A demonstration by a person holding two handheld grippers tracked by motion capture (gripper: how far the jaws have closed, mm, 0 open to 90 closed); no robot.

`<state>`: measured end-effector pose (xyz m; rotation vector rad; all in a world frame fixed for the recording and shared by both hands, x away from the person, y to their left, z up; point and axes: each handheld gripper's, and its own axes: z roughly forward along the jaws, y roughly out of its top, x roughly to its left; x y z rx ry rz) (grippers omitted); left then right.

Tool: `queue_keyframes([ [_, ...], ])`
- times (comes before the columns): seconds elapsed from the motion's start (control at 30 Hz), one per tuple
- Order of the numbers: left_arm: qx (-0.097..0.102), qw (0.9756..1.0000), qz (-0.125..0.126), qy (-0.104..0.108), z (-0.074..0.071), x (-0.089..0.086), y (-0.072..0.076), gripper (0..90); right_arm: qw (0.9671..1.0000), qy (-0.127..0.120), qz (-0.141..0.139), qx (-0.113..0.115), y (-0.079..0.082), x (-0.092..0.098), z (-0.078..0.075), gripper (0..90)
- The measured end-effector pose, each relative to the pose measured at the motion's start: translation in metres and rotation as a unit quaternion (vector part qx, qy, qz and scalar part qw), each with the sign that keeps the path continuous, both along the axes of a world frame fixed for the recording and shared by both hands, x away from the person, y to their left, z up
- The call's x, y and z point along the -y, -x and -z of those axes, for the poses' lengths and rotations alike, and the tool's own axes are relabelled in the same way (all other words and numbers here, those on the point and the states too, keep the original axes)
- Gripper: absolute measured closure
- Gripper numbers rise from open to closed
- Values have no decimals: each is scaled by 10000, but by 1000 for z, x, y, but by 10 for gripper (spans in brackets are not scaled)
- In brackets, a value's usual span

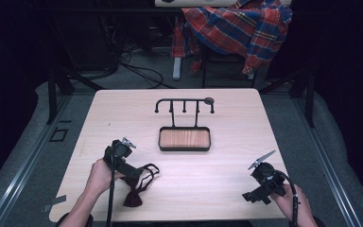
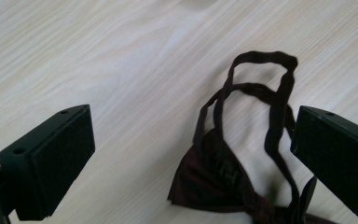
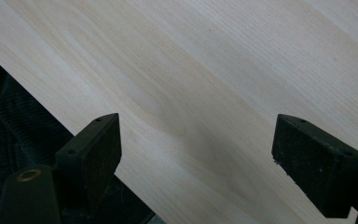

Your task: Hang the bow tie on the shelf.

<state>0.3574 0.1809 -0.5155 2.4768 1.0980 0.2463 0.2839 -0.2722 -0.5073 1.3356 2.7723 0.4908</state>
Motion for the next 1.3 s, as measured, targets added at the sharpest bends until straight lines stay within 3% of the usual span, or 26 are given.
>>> queue_keyframes([
  [0.27, 30, 9999, 125, -84, 6, 7, -8, 6, 10000, 11, -9, -16, 0, 0, 0, 155],
  [0.4, 3, 9997, 235, -98, 9, 10, -9, 62, 10000, 1, -8, -15, 0, 0, 0, 154],
  [0.43, -23, 9994, 293, -154, 10, 12, -10, 177, 10000, -64, 56, 13, 1, 0, 1, 155],
  [0.5, -52, 9993, 263, -254, 12, 16, -10, 242, 10000, -12, 10, -18, 0, 0, 0, 155],
  [0.53, -84, 9989, 332, -334, 13, 19, -10, 330, 10000, -12, 13, -23, 0, 0, 0, 154],
  [0.67, -112, 9979, 499, -407, 14, 23, -10, 426, 10000, 22, 6, -25, 0, 0, 0, 155],
  [0.7, -184, 9972, 588, -412, 16, 25, -9, 484, 10000, 28, 3, -17, 0, 1, 0, 155],
  [1.07, -250, 9935, 763, -810, 24, 31, -7, 673, 10000, 49, -21, -40, -1, 1, 0, 155],
  [1.3, -228, 9898, 905, -1078, 26, 35, -5, 794, 10000, 54, -32, -47, 0, 1, 0, 155],
])
